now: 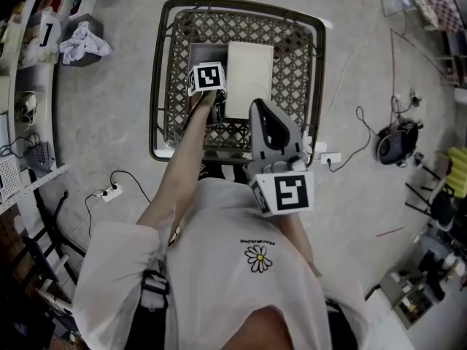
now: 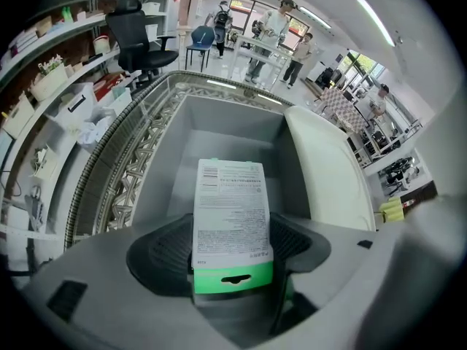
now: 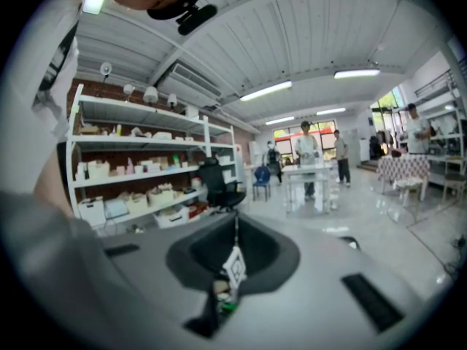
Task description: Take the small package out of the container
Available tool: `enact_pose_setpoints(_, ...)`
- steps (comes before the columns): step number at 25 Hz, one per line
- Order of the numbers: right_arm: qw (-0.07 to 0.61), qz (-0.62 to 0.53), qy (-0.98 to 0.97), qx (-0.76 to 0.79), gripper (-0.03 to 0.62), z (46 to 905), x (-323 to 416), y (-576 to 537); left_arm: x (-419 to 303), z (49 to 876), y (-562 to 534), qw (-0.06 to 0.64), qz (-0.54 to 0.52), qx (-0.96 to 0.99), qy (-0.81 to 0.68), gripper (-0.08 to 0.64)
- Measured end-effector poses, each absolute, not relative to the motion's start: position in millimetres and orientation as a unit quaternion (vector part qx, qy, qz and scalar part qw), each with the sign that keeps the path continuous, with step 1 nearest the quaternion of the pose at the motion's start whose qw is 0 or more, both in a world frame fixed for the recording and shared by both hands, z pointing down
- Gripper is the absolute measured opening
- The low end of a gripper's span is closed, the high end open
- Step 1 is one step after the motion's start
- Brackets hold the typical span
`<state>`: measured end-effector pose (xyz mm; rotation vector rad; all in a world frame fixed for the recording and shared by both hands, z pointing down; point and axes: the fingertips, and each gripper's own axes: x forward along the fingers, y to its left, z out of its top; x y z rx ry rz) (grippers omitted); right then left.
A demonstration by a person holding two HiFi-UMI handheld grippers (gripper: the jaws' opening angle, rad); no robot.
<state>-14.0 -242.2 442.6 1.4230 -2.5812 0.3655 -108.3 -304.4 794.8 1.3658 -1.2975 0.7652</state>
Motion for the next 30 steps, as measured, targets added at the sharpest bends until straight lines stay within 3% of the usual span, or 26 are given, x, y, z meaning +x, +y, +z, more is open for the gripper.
enact_pose_setpoints(14,0.078,0.12,-0.869,0.474,0.032,440.0,-12.1,-237.0,-107.0,793.5,-306.5,0.532,0.326,0.573,-0.532,0.328)
enact_pose_setpoints(22,0.065,0.111,-0.87,0.475,0.032,430.6,-10.7,-238.8,-115.7,752.5,-337.0,0.457,0.328,0.6,-0.569,0.328)
enact_pose_setpoints(30,0.046,0.078,-0.872,0.481,0.032,404.9,-8.9,-244.3,-135.2,661.5,-385.6,0.37,0.27,0.641,-0.616,0.328)
